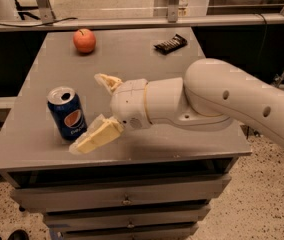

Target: Pick pepsi can

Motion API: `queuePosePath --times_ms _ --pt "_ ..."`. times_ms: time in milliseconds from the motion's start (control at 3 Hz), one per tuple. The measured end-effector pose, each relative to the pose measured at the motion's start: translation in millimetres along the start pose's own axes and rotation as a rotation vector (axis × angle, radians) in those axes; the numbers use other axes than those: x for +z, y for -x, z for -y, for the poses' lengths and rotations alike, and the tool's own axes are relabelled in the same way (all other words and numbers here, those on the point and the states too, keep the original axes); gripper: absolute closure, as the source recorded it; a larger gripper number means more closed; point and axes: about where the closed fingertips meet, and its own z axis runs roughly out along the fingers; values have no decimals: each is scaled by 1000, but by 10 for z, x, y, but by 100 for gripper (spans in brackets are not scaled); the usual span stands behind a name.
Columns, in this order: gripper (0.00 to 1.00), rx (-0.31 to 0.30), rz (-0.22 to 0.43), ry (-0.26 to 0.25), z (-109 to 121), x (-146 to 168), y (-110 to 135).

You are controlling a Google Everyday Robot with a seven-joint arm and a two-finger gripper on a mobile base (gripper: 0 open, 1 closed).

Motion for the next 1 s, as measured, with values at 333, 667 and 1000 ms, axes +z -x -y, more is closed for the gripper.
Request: queuePosePath --times_ms 333,667,1000 --pt "0 -1 46 -7 103 216 -74" --pt "0 12 90 -7 182 424 -134" --pt "17 33 121 -7 232 596 -250"
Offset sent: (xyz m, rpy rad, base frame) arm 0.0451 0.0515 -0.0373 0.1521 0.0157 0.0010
